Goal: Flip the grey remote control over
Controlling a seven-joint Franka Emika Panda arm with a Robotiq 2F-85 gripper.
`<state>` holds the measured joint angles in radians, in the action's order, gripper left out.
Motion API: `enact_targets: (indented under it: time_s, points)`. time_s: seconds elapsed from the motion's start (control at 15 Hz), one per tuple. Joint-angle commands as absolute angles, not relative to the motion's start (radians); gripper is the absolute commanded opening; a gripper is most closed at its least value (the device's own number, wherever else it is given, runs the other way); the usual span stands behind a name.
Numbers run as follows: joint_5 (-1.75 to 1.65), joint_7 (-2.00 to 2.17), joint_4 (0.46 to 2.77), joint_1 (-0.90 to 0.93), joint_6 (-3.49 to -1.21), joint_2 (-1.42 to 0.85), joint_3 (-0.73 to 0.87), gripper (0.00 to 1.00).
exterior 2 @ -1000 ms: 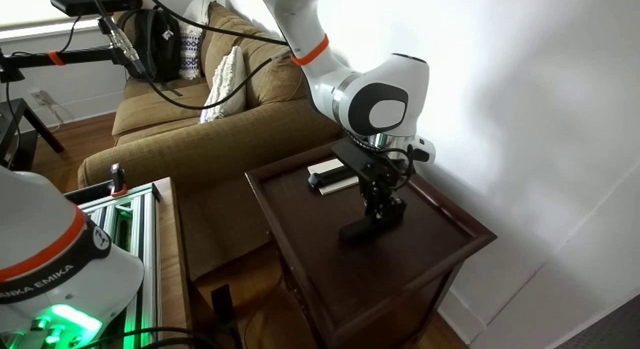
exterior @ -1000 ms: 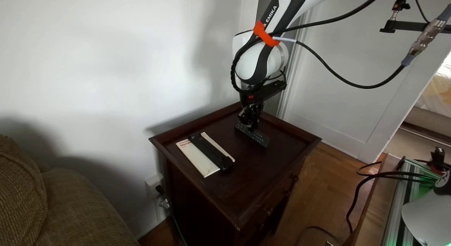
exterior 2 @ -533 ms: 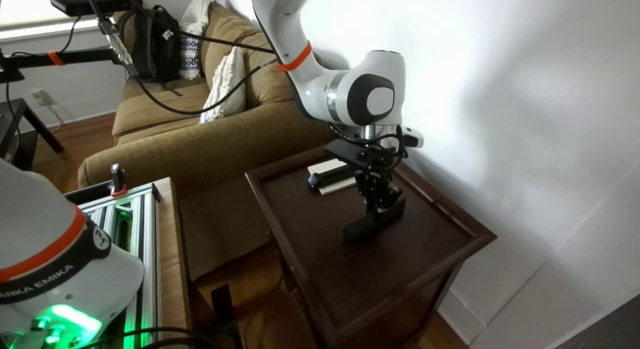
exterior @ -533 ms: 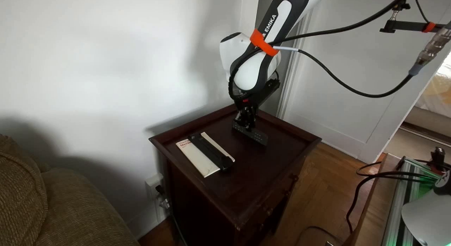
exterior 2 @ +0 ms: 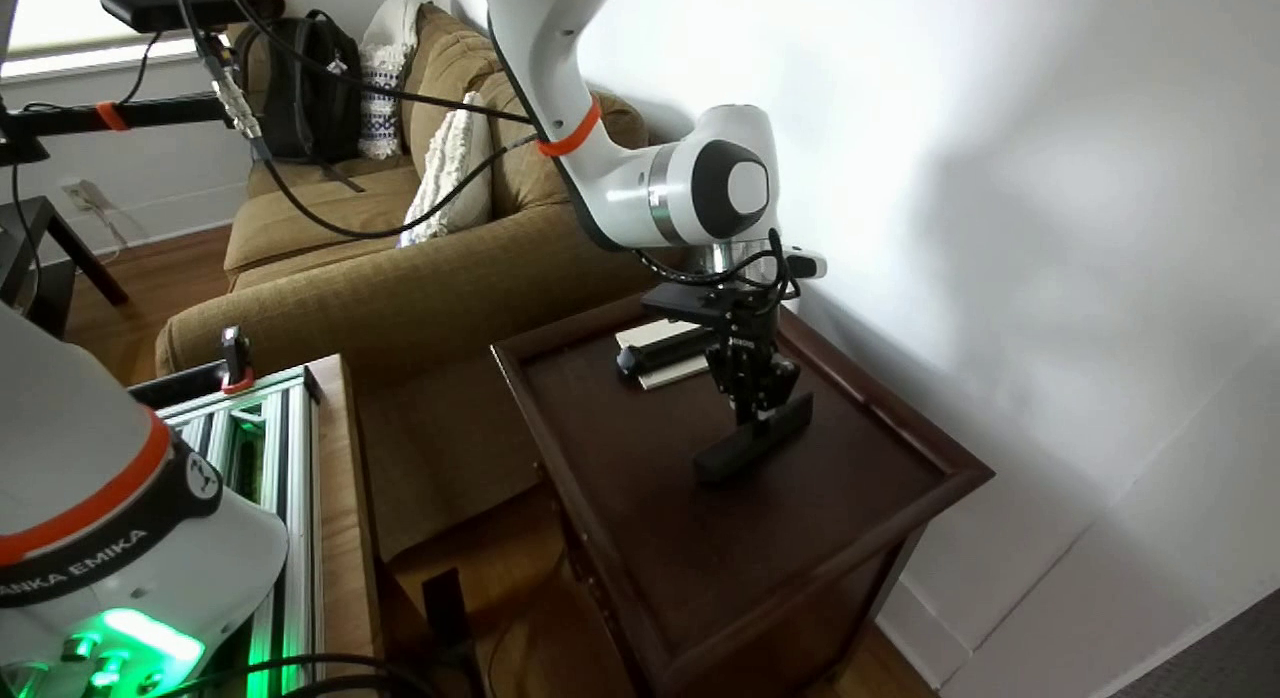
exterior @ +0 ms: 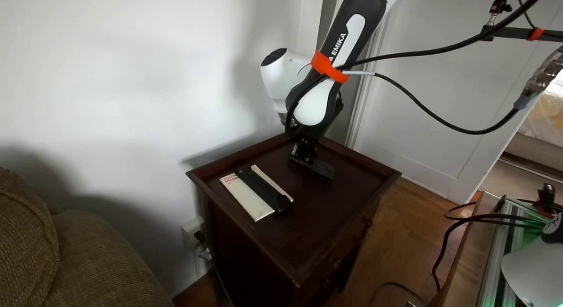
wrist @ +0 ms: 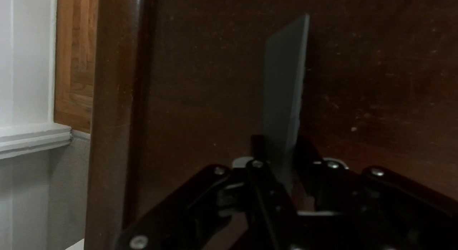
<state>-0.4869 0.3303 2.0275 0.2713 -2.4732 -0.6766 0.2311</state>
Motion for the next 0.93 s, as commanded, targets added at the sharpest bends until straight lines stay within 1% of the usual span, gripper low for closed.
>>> enact_targets:
  time_s: [0.0, 0.2, 0.53, 0.87]
  points:
    - [-0.519, 0.357, 2.002, 0.276, -2.490, -0.718, 0.232, 0.06]
    - [-0.490, 0.339, 1.996, 0.256, -2.500, -0.732, 0.204, 0.06]
    - [-0.593, 0.464, 1.967, 0.345, -2.452, -0.767, 0.287, 0.06]
    - [-0.663, 0.540, 1.939, 0.366, -2.398, -0.795, 0.285, 0.06]
